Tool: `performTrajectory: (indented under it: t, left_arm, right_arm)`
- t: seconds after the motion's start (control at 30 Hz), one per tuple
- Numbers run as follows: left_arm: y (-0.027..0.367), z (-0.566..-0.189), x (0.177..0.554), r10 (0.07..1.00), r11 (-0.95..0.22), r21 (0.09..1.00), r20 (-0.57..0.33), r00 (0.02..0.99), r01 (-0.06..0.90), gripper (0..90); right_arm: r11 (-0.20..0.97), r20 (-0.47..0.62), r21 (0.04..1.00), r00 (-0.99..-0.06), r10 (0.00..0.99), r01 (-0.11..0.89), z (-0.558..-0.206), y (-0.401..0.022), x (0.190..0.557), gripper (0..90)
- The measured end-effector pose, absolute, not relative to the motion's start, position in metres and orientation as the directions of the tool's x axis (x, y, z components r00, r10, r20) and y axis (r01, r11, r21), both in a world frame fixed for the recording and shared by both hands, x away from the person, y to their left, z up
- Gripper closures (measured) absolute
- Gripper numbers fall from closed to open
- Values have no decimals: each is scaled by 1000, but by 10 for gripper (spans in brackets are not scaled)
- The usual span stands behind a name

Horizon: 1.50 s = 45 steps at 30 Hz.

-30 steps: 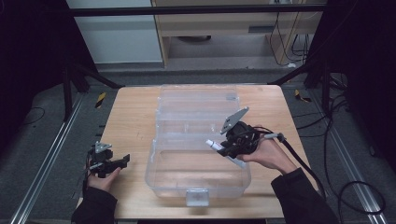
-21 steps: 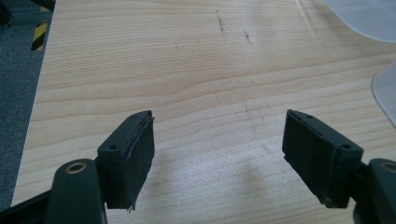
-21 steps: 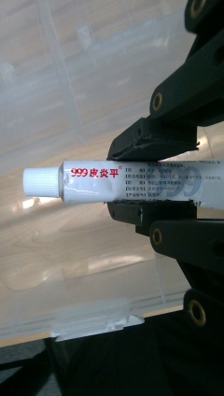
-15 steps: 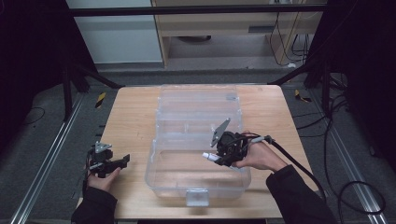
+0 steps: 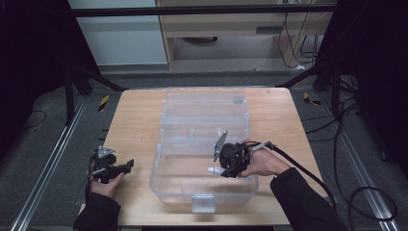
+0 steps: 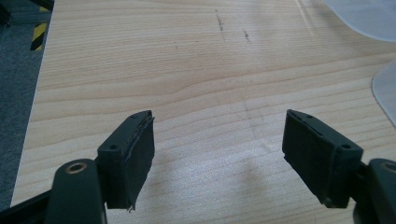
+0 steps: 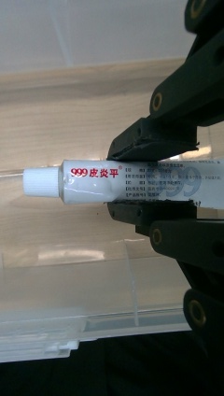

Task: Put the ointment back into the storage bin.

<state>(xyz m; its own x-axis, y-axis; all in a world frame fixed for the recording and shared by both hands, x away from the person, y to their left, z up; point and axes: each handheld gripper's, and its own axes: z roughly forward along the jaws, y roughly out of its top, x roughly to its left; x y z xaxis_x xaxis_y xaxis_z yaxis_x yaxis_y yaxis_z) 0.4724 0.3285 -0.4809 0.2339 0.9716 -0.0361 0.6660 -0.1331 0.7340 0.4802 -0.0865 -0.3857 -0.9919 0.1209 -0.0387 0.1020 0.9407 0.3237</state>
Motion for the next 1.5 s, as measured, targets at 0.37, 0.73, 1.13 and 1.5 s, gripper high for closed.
performTrajectory:
  t: [0.37,0.73,1.13,1.5]
  left_arm:
    - [329,-481,472,971,-133,734,-36,234,666,250]
    - [328,-481,472,971,-134,733,-36,235,667,252]
    - [329,-481,473,971,-136,731,-35,236,669,254]
    - [329,-482,473,971,-137,729,-35,237,670,254]
  right_arm:
    - [964,-17,255,-997,81,74,-412,-78,479,698]
    - [975,-9,215,-999,53,49,-428,-77,478,698]
    - [980,-5,191,-999,51,49,-439,-74,479,697]
    - [983,1,163,-997,79,78,-448,-71,478,692]
